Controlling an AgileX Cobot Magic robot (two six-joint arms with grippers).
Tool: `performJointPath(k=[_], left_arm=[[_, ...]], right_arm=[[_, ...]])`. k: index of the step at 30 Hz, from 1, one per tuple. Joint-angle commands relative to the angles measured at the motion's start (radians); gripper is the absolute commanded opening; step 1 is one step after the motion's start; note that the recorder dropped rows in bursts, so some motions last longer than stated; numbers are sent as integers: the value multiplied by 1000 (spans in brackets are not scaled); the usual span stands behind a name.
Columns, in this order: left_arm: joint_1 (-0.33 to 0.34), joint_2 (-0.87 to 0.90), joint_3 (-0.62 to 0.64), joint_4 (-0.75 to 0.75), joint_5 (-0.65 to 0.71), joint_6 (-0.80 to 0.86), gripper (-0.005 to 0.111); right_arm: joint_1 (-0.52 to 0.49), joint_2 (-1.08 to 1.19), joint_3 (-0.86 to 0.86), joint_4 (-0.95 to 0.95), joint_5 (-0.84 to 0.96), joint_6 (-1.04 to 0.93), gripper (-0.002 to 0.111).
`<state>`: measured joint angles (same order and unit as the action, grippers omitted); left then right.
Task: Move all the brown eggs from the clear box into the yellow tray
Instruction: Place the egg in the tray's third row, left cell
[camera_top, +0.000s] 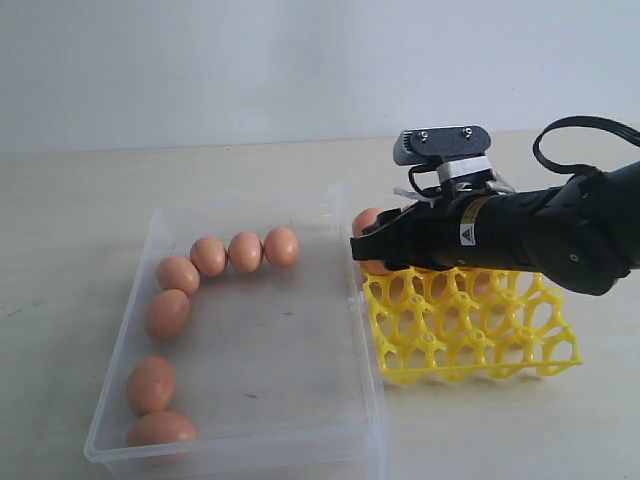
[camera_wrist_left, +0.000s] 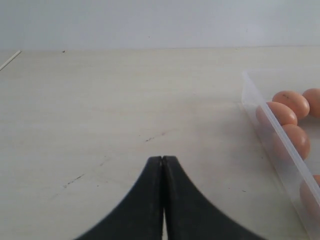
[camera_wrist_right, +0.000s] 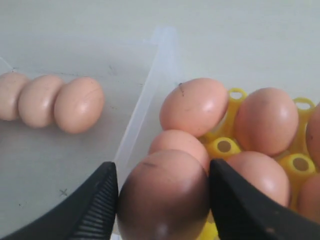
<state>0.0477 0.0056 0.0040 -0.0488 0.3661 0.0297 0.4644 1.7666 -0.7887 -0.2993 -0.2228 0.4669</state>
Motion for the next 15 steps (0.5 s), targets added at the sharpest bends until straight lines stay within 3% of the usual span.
performJointPath(k=[1, 5, 12, 15], left_arm=[[-9, -6, -4, -6, -12, 0, 0], [-9, -6, -4, -6, -12, 0, 0], [-9, -6, -4, -6, -12, 0, 0], [-9, -6, -4, -6, -12, 0, 0]], right_arm=[[18, -21, 4, -41, 20, 4, 1], [18, -21, 4, -43, 32, 4, 14], [18, -1, 4, -43, 32, 4, 61], [18, 3, 4, -43, 32, 4, 67]])
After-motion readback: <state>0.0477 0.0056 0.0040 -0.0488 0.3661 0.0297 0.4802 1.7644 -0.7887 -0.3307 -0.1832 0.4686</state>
